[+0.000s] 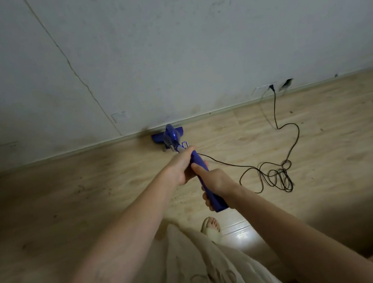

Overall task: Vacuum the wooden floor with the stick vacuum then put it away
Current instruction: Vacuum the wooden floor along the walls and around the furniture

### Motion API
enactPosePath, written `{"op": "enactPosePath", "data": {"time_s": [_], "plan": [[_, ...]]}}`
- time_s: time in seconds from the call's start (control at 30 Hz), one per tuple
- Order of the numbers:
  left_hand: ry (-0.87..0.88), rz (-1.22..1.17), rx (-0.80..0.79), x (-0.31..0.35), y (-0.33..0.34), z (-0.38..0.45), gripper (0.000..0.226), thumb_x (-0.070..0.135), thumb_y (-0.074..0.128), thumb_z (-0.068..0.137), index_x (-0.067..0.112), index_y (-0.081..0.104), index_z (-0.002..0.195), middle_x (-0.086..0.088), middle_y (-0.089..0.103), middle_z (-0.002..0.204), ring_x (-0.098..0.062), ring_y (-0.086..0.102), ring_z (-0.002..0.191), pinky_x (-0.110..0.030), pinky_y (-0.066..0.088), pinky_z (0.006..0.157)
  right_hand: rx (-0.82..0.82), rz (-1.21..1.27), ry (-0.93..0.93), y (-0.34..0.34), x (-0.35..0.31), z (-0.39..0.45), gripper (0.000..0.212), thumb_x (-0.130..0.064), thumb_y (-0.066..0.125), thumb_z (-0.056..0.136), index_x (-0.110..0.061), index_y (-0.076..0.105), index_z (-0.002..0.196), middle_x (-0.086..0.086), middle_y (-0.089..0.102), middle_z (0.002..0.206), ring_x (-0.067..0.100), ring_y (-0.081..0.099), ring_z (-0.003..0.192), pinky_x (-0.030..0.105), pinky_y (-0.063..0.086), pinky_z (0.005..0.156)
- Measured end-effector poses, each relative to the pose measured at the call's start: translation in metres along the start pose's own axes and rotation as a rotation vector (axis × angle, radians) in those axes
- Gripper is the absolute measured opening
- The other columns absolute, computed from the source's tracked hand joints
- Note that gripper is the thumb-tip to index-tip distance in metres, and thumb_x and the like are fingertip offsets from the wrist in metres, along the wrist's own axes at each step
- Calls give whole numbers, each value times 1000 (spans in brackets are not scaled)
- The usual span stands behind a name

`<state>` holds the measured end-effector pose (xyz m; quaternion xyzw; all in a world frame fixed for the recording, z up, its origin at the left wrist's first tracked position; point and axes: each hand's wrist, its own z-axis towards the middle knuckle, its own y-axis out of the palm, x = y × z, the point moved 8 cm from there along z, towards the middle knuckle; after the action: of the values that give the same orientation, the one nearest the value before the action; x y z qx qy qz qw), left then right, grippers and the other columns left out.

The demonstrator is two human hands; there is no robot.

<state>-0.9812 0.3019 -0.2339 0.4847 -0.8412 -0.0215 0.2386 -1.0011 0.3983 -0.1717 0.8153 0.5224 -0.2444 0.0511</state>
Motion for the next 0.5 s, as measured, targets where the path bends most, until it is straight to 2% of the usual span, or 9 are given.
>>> {"op": "enactPosePath", "data": {"time_s": [0.17, 0.27, 0.4, 0.5], "plan": [[-24, -65, -68, -9, 1, -12, 29, 28, 62, 89, 3, 51, 98, -15, 63, 75, -22, 67, 54, -26, 54, 49, -36, 26, -55, -4, -8, -27, 43, -51, 47, 97, -9, 46, 90, 10, 50, 67, 17, 48, 40, 20, 42, 36], [-45, -76, -103, -8, 4, -20, 31, 25, 64, 88, 1, 53, 104, -16, 66, 74, -24, 67, 62, -31, 55, 59, -60, 19, -62, -9, -13, -37, 41, -49, 48, 97, -8, 46, 95, 10, 50, 69, 15, 49, 39, 19, 42, 36], [-38, -80, -100, -12, 6, -20, 30, 25, 66, 87, 3, 53, 103, -15, 66, 71, -22, 67, 61, -31, 55, 58, -43, 4, -86, -12, -9, -38, 42, -48, 48, 98, -6, 48, 96, 11, 51, 70, 13, 49, 35, 18, 42, 36], [-11, -79, -73, -9, 8, -14, 26, 27, 63, 89, 5, 52, 98, -13, 64, 72, -21, 65, 60, -30, 54, 56, -10, 18, -99, -14, -7, -27, 43, -48, 50, 97, -5, 49, 91, 11, 51, 68, 15, 48, 39, 18, 41, 35]]}}
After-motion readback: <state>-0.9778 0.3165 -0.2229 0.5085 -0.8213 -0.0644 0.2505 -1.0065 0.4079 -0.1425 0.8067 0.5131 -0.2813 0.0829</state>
